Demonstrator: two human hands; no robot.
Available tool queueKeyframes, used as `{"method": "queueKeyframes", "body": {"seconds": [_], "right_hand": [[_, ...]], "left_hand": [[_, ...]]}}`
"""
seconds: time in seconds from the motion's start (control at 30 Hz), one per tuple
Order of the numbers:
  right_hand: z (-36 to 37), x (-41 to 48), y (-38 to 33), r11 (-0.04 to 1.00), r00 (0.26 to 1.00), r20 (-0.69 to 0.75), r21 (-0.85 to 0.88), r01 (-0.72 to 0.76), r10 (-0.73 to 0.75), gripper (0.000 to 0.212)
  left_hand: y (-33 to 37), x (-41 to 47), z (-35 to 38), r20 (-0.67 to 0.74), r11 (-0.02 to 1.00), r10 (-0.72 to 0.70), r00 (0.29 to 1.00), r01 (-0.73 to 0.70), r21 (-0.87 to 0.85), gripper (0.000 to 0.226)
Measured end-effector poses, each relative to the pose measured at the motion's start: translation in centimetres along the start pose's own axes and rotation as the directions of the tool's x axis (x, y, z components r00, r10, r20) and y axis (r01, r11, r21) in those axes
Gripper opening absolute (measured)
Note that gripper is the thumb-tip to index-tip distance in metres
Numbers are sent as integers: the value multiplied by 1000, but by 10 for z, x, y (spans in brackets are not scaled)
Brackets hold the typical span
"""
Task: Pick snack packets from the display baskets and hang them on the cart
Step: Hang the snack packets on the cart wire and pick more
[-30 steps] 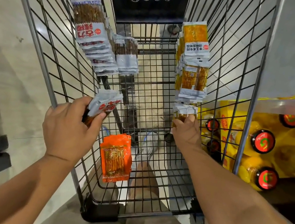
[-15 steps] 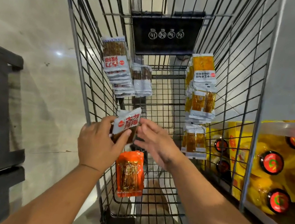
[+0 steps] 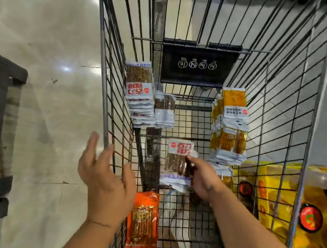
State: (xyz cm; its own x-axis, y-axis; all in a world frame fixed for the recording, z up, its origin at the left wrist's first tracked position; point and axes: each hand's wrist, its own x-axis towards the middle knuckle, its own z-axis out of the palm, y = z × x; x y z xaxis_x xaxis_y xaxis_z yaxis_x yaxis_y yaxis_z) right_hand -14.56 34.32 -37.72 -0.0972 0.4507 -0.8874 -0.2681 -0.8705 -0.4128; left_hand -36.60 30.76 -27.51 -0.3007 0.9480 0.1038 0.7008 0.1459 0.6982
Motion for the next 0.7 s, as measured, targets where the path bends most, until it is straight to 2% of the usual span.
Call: {"method": "queueKeyframes", "body": {"seconds": [0.03, 0.1, 0.17, 0.23, 0.37, 0.53, 0.6, 0.7], "right_hand": [[-4, 9, -7, 1000, 998, -58, -10, -6, 5, 38], [-10, 25, -24, 999, 992, -129, -35, -5, 1, 33], [-10, 42, -45, 996, 991, -136, -85, 1, -12, 29], [-6, 56, -65, 990, 991, -128, -139, 13, -31, 29], [18, 91, -94, 972, 994, -71, -225, 62, -80, 23], [59, 130, -117, 945, 966, -163, -292, 148, -201, 32], [73, 141, -124, 932, 958, -181, -327, 157, -225, 26], [86, 149, -129, 873, 958, -175, -472, 123, -229, 15]], "left_hand": [[1, 1, 0, -28, 996, -82, 996, 80, -42, 56], [4, 4, 0, 42, 966, -245, 969, 247, -73, 67], [3, 6, 1, 121, 936, -352, 928, 353, 16, 68], [2, 5, 2, 117, 940, -338, 934, 329, 88, 57], [0, 6, 0, 116, 941, -337, 934, 330, 80, 43], [5, 9, -1, 126, 940, -337, 933, 326, 95, 44], [6, 10, -1, 132, 944, -327, 936, 318, 81, 44], [4, 11, 0, 119, 944, -330, 937, 324, 67, 47]]}}
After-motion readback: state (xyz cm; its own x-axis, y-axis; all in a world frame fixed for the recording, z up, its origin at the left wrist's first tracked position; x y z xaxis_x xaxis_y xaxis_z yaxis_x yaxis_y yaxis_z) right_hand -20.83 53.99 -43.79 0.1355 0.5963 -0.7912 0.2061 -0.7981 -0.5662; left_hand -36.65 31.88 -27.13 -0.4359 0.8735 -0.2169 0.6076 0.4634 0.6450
